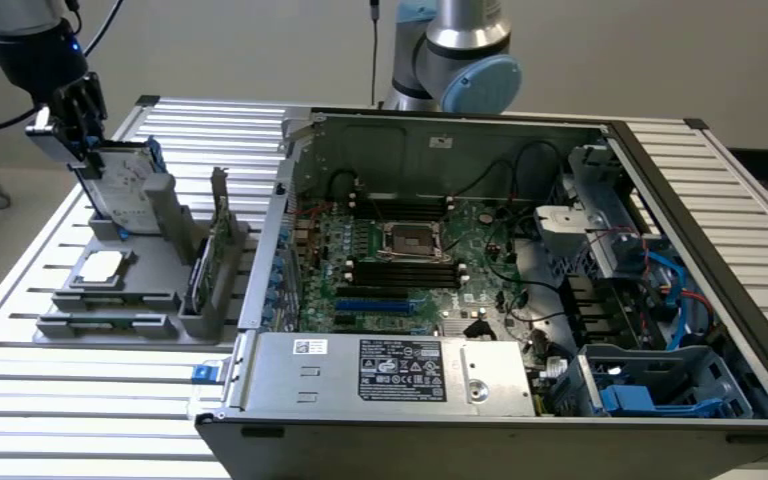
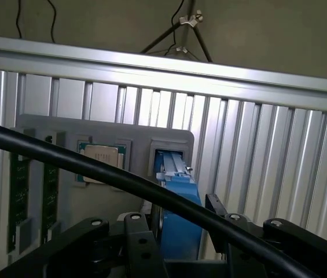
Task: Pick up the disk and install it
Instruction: 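Pick up the disk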
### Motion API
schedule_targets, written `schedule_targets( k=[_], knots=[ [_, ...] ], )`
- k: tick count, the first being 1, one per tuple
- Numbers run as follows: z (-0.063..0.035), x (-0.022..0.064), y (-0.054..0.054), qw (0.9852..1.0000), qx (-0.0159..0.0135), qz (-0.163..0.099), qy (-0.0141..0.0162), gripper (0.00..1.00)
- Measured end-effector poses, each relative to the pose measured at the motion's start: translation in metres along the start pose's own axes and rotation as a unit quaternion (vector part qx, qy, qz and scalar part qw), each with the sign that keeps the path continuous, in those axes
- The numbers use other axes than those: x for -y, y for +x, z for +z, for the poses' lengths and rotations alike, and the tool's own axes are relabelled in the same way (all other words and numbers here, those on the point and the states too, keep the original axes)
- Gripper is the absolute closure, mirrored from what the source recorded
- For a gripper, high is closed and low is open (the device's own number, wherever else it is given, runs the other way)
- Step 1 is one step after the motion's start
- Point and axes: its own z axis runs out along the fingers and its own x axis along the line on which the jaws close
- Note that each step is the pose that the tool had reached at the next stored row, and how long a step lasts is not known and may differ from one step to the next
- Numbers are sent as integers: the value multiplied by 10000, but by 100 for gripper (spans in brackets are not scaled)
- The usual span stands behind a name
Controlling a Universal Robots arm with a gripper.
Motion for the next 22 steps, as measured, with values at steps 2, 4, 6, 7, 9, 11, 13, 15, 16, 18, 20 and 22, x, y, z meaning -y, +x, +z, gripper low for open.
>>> schedule_targets(
  k=[2, 4, 6, 7, 9, 11, 13, 15, 16, 18, 20, 22],
  knots=[
    [5, 0, 0, 10000, -5, 0, -1, 52],
    [10, -1, 0, 10000, -7, 0, -1, 52],
    [16, -2, 0, 10000, -9, 0, -1, 52],
    [19, -3, 0, 10000, -9, 0, -1, 52],
    [24, -6, 0, 10000, -10, 0, 0, 52],
    [29, -9, 1, 10000, -11, 0, 0, 52],
    [32, -12, 0, 10000, -14, 0, -1, 52],
    [36, -17, 0, 10000, -19, 0, -2, 52],
    [37, -19, -1, 10000, -23, 1, -2, 52],
    [41, -25, -1, 10000, -29, 0, -3, 52],
    [43, -29, -2, 10000, -36, 1, -4, 52],
    [44, -31, -2, 10000, -50, 1, -6, 54]
  ],
)
